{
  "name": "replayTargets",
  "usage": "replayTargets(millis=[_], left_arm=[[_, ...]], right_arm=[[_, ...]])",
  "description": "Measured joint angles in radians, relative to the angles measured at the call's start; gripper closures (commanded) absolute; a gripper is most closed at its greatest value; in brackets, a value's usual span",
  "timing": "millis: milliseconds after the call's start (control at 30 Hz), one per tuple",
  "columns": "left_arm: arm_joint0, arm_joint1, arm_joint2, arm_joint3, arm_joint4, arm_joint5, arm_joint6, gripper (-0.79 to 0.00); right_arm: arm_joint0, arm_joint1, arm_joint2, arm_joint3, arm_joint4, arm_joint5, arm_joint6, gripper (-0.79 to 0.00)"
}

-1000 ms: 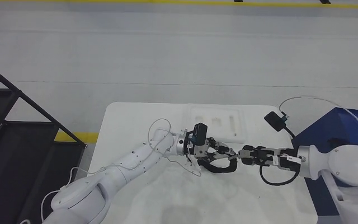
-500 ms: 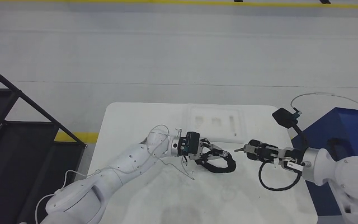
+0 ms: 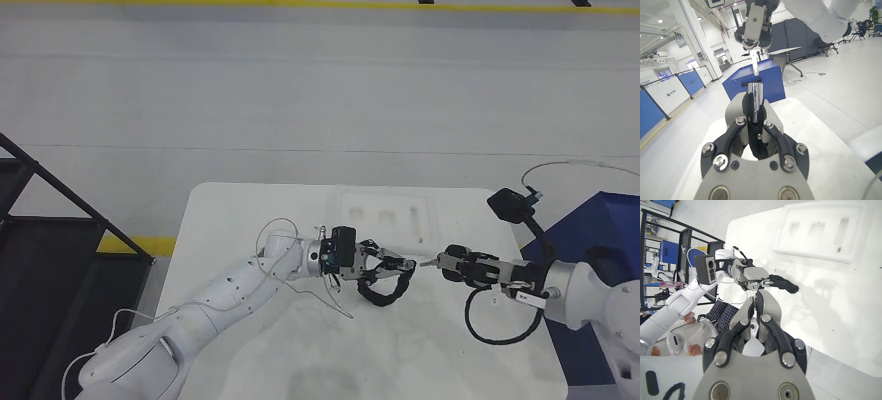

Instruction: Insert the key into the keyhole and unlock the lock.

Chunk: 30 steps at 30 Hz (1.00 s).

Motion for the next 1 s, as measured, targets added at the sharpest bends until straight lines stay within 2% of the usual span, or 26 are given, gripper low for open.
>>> replayTargets(millis=[133, 367, 567, 1000], left_arm=[[-0.004, -0.005, -0.001, -0.017, 0.0, -0.018, -0.009, 0.0], [-0.02, -0.031, 0.016, 0.004, -0.003, -0.003, 0.008, 0.0], [-0.023, -0.045, 0.021, 0.019, -0.002, 0.004, 0.019, 0.0], [-0.012, -0.059, 0.015, 0.053, -0.016, -0.023, 0.033, 0.0]], right_arm=[[0.035, 0.006, 0.004, 0.0, -0.032, -0.001, 0.01, 0.0], [0.057, 0.016, -0.016, 0.0, -0.088, 0.027, 0.025, 0.0], [0.048, 0.019, -0.024, 0.0, -0.092, 0.058, 0.007, 0.0], [0.019, 0.025, -0.038, 0.0, -0.107, 0.053, -0.027, 0.0]])
